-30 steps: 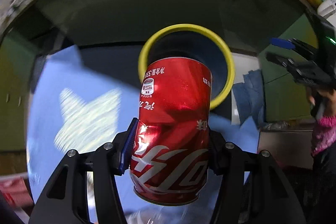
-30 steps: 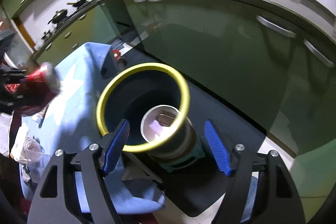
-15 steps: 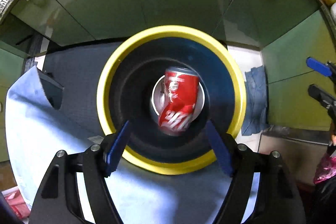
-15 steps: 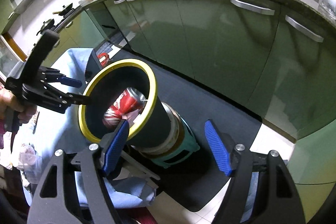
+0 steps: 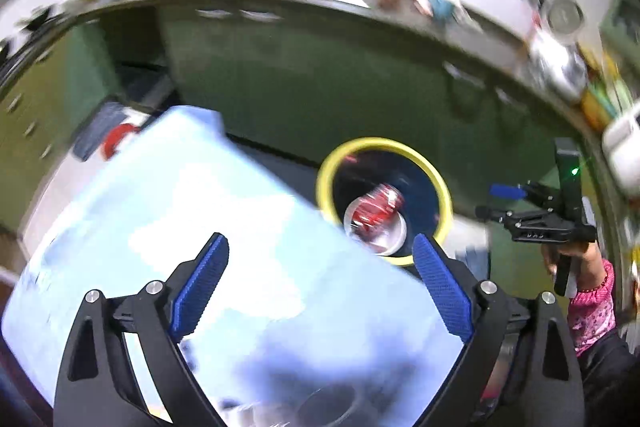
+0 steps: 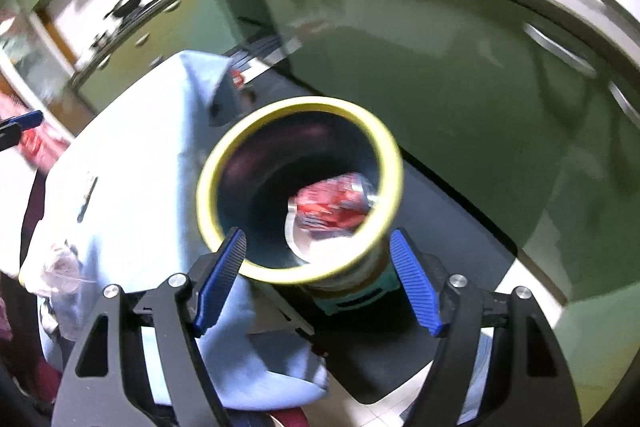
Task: Collect trash
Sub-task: 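Carry the red can over the bin and open the left gripper, then grasp the white pill bottle with the right gripper and lift it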
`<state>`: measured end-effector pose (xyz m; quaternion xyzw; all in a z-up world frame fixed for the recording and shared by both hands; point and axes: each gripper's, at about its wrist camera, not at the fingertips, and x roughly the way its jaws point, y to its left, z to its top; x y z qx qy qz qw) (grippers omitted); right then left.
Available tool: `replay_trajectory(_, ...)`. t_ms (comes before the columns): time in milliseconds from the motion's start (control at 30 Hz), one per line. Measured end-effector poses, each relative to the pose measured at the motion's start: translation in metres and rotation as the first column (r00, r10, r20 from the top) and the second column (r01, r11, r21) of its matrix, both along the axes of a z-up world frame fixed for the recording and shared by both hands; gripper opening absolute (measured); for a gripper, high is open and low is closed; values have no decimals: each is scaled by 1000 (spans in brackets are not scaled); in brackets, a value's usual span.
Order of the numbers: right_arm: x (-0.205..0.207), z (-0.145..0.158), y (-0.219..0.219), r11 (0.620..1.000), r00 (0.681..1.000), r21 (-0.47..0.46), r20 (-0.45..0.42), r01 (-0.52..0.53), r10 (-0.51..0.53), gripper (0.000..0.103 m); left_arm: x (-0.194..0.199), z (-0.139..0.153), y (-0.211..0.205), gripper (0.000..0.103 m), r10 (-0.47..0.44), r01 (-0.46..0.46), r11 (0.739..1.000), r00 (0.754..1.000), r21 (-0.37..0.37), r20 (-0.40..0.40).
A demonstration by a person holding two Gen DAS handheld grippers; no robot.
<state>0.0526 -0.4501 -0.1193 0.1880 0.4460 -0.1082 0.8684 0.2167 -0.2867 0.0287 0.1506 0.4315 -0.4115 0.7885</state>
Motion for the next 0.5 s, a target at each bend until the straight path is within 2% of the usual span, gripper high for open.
replay_trajectory(33,12,5,13,999,999,-11,0,-34,34,71,3,4,32,94,68,-67,997,997,-31,30)
replay_trajectory(133,44,19,51,991,992,-38,1,-128,128,71,14,0,96,94,191,-186,979,980,-86,51)
replay_trajectory(200,69,28,81,978,979,-42,1,-203,203,71,22,-9,147,96,277,-270,952,961,-146,27)
replay_trajectory(267,97,33,114,960,960,-4,3,-280,280,71,24,-20,186,97,339,-331,927,940,-177,19)
replay_trajectory(367,129,37,157,931,931,39,-12,-364,365,71,28,-39,223,97,440,-423,885,897,-193,51)
replay_trajectory(400,142,39,176,917,917,55,-21,-396,398,71,31,-44,237,97,485,-465,865,871,-191,77)
replay_trajectory(500,176,41,219,885,886,106,-55,-453,460,71,34,-60,270,97,556,-532,825,825,-189,105)
